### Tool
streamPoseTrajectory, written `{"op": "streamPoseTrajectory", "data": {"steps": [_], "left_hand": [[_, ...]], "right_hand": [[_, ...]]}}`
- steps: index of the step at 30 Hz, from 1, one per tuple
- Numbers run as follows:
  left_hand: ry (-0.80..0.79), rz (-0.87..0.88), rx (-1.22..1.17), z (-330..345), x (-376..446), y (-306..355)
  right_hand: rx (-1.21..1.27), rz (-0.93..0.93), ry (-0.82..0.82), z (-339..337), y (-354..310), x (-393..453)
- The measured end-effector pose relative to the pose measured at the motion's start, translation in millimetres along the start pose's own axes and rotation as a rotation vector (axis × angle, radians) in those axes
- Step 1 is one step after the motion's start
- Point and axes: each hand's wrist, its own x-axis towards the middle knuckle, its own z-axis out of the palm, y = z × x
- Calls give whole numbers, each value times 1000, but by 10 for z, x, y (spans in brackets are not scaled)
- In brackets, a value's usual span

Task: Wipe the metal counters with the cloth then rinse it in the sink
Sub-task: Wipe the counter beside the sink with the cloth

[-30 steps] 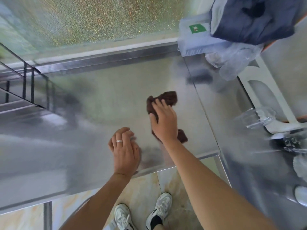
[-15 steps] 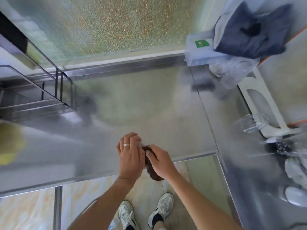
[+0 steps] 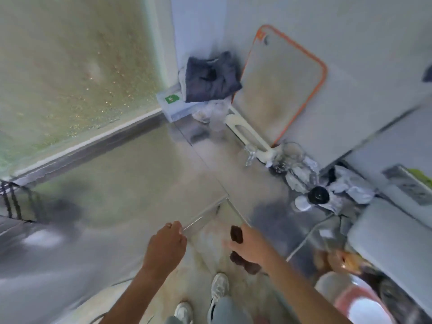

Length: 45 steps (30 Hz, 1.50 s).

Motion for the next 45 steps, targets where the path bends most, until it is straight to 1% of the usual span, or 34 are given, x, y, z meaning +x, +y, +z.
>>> {"op": "streamPoseTrajectory", "data": {"steps": [2,3,6,9,11,14,19,23,28,31,35,38,42,43,45], "left_hand": [[-55,149,59,85,37,291],[-77,229,82,143,32,452],[-153,472,120,368,-83,891],[-228,665,139,583,-382,1267],[-283,833,211,725,-665,1519],[-303,1033,297,908,-1170,1894],[-395,1363,288,1266,-2060,2498],[-521,1535,292,1606,-2960,2783],[-595,1703,384,2060,-4186,2719],[-620,1833,458,2349,-4847,2495],[-687,1991,531,2764,-5614,2084],[-767,2111,613,3047,-6134,1754],[-904,2176,613,3497,-6717,1342],[-936,2200,610,3613,-6822,1248],[-961,2269,594,3816,-6939,1046]], "right_hand": [[-44,80,75,49,340,-289],[-17,128,90,97,495,-460],[233,260,150,332,895,-1076],[437,409,305,708,1253,-1771],[561,548,355,997,1454,-2209],[667,713,438,1430,1714,-2796],[831,925,604,2086,2016,-3612],[942,1077,691,2622,2112,-4233],[1089,1259,785,3544,2105,-5024],[1220,1341,840,4238,2069,-5408],[1385,1481,852,5204,1966,-5881],[1476,1670,869,5959,1845,-6187],[1474,1929,1051,6970,1769,-6337],[1476,1960,1052,7180,1778,-6280],[1424,1970,920,7484,1781,-6047]]}}
